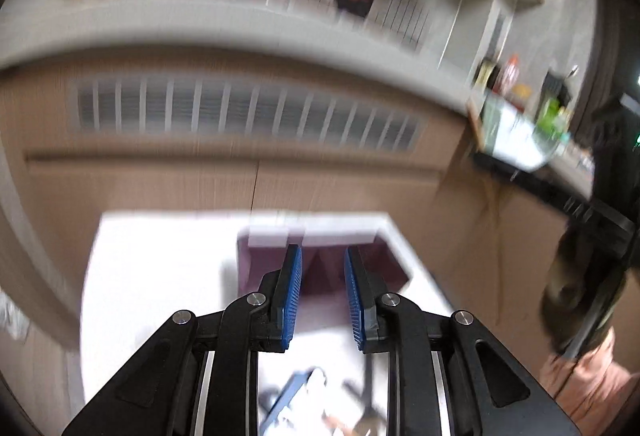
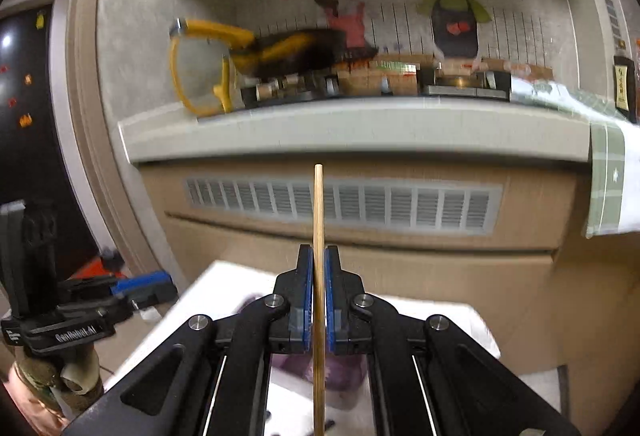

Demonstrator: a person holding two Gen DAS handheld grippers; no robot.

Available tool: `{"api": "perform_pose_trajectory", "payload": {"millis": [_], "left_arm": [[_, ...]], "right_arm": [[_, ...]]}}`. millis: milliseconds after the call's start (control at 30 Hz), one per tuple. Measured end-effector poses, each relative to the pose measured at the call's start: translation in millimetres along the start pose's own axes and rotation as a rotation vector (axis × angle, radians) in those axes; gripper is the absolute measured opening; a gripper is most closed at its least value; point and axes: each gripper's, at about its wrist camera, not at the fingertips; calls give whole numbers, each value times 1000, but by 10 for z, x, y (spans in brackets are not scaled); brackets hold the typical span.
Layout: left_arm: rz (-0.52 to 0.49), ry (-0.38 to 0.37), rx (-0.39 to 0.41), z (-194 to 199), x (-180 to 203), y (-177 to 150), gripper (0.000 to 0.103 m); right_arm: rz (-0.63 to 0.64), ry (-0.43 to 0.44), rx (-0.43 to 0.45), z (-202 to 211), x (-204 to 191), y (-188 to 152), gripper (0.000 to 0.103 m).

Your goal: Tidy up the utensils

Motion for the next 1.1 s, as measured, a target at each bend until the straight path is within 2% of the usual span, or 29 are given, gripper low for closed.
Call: {"api": "perform_pose_trajectory", "payload": {"millis": [67,233,300,400,467,533,667,767,833,900,1100], "left_arm": [[-5,36,-61,-139,-139,-221,24],[-54,87,-257,-326,-454,-717,38],[-62,137,-285,-295,-579,-867,41],[-11,158,-315,-160,-798,-1036,42],[-5,172,-328,-112,-863,-1120,43],[-2,183,-335,-101,-880,-1187,49],[13,140,-336,-100,-771,-1235,51],[-27,145,-317,-123,-666,-1301,58],[-40,159,-310,-190,-620,-1323,58],[-35,155,-310,-286,-597,-1324,58],[-42,195,-320,-466,-643,-1361,58]], "right_arm": [[-17,21,-50,-93,1,-182,5],[-42,57,-121,-139,-26,-527,5],[-45,56,-133,-119,-38,-626,5],[-45,56,-141,-49,-53,-761,5],[-37,59,-153,-19,-94,-851,5],[-33,60,-164,-15,-116,-891,5],[-28,58,-195,-21,-188,-988,5],[-14,49,-255,-79,-231,-1119,5],[-6,51,-301,-151,-265,-1233,11],[-19,54,-353,-268,-288,-1358,30],[-33,74,-395,-641,-411,-1449,33]]}}
Point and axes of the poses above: each gripper's, at about its wrist camera, not at the fingertips, and z roughly against the way its jaws point, x to its right, y to its top, and after that the axes turned 13 degrees about z, right-handed
